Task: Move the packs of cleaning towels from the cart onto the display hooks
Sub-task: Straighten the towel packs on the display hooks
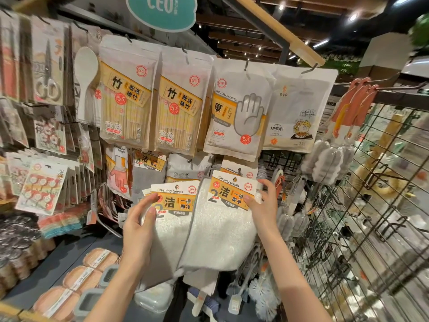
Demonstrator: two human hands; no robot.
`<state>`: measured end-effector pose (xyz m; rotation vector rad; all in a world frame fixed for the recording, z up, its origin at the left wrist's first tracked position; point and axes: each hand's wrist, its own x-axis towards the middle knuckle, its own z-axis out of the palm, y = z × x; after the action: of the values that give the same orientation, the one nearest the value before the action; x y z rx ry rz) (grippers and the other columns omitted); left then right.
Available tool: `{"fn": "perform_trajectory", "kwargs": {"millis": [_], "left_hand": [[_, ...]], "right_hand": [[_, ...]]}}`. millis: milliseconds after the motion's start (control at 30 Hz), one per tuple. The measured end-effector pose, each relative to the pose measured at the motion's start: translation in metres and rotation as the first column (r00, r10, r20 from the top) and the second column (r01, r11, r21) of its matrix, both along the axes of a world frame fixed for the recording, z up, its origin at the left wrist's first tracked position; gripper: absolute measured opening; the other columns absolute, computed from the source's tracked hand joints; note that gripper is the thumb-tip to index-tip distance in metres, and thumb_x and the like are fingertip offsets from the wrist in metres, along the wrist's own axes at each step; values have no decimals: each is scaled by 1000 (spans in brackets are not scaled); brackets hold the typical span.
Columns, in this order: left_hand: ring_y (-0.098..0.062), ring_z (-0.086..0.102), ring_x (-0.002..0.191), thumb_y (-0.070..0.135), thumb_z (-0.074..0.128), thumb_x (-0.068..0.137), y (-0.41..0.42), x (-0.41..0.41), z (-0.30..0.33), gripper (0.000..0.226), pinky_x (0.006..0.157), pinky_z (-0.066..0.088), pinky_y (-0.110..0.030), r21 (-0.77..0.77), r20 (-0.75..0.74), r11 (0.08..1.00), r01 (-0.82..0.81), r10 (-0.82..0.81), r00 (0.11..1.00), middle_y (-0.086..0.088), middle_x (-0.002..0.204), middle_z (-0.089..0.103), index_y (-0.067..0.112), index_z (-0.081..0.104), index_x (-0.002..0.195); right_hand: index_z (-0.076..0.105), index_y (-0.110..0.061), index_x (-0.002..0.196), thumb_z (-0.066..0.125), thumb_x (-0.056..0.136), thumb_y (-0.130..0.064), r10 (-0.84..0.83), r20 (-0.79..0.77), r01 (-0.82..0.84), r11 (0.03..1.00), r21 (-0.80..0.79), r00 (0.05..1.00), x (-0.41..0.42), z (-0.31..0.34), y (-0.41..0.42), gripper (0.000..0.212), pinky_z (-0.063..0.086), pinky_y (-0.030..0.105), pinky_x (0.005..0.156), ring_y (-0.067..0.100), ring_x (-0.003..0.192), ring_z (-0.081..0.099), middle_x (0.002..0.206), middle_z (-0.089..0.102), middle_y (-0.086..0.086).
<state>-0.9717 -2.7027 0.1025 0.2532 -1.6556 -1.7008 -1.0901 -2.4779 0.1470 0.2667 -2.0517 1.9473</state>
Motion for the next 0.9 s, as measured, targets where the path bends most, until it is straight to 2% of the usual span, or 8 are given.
{"fn": "perform_trajectory", "kwargs": {"millis": [133, 267, 433, 533, 667, 800, 833, 900], "left_hand": [[21, 48, 102, 0, 48, 95, -3, -2, 2, 39, 81, 35, 1, -33, -11, 999, -42, 42, 999, 5, 118, 60, 34, 65, 102], [16, 50, 104, -3, 49, 93, -7, -4, 3, 43, 82, 35, 0, -65, -34, 996, -68, 66, 997, 9, 113, 61, 36, 66, 99], [19, 51, 101, -4, 48, 93, -10, -7, 1, 42, 79, 34, 4, -71, -47, 994, -78, 75, 996, 13, 110, 61, 34, 66, 98], [19, 52, 99, -6, 48, 93, -12, -10, -1, 44, 79, 35, 4, -78, -49, 993, -86, 82, 995, 14, 108, 61, 34, 65, 98], [20, 52, 98, -6, 48, 93, -15, -12, -5, 44, 80, 37, 3, -76, -48, 993, -88, 85, 995, 14, 107, 62, 34, 66, 98], [18, 52, 99, -4, 49, 93, -18, -15, -5, 43, 82, 39, -3, -57, -39, 994, -92, 90, 995, 16, 106, 63, 35, 66, 98], [18, 52, 99, -4, 49, 93, -18, -16, -5, 42, 82, 39, -5, -55, -39, 994, -93, 91, 995, 14, 107, 63, 34, 66, 98], [16, 52, 100, -4, 49, 93, -19, -17, -5, 40, 85, 38, -10, -47, -34, 995, -92, 91, 995, 12, 109, 62, 31, 67, 100]], "right_hand": [[47, -21, 121, 62, 83, 8, -54, 12, 54, 998, -14, 998, -12, 0, 3, 50, 51, 15, 65, -2, 87, 59, 100, 54, -14], [50, -17, 112, 61, 83, 9, -83, -9, 84, 996, 27, 996, -25, -1, 5, 41, 49, 9, 58, -17, 78, 57, 96, 50, -19], [52, -19, 103, 61, 84, 7, -88, 4, 88, 994, 65, 996, -40, -3, 3, 34, 50, 12, 61, 0, 85, 57, 101, 55, -11], [55, -18, 99, 59, 84, 9, -95, 21, 93, 993, 70, 995, -49, -9, 2, 31, 53, 25, 72, 8, 91, 58, 102, 56, -11], [59, -23, 88, 60, 84, 7, -133, -7, 133, 984, 115, 991, -58, -13, 2, 30, 45, 15, 70, 6, 94, 55, 99, 56, -22], [62, -21, 89, 59, 84, 4, -181, -19, 181, 964, 192, 983, -70, -16, -4, 25, 45, 28, 86, 15, 105, 55, 103, 59, -8], [63, -20, 92, 59, 85, 3, -202, -18, 202, 958, 205, 979, -72, -16, -5, 25, 43, 26, 87, 17, 108, 54, 107, 56, -4], [63, -18, 101, 60, 84, 4, -229, -20, 228, 951, 207, 973, -76, -15, -7, 29, 36, 8, 82, 18, 108, 51, 112, 49, 0]]}}
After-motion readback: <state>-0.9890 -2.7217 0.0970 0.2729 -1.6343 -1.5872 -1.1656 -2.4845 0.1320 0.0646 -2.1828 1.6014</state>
